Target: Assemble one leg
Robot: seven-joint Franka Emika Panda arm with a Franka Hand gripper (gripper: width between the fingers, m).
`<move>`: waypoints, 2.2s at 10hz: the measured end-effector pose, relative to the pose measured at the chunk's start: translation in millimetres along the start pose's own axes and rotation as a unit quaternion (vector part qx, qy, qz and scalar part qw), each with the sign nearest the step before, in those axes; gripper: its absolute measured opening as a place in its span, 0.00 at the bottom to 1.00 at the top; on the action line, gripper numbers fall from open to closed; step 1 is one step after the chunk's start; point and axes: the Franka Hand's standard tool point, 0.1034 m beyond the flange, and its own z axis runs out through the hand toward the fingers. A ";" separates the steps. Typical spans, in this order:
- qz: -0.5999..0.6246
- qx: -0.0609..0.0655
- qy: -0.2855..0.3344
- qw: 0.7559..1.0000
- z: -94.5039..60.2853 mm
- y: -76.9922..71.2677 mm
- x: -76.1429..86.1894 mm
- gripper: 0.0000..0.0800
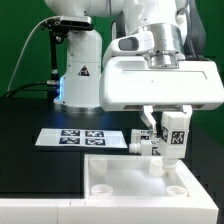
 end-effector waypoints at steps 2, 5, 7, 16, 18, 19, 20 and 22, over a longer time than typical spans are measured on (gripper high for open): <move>-0.002 -0.005 -0.005 1.000 7.3 10.2 -7.8 0.36; -0.005 0.000 -0.008 1.000 21.4 0.8 -7.3 0.36; -0.006 0.004 -0.010 1.000 24.0 -5.9 -9.8 0.36; -0.010 0.006 -0.002 1.000 31.6 -12.0 -5.1 0.36; -0.011 0.008 -0.008 1.000 30.4 -15.0 -5.5 0.36; -0.011 0.008 -0.010 1.000 29.4 -15.1 -6.2 0.36; -0.011 0.008 -0.012 1.000 28.3 -14.5 -8.5 0.36; -0.011 0.006 -0.010 1.000 27.8 -11.0 -9.6 0.36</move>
Offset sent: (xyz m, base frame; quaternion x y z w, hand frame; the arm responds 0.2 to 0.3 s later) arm 0.0159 0.0106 -0.0096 0.0048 0.0073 0.0059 0.9999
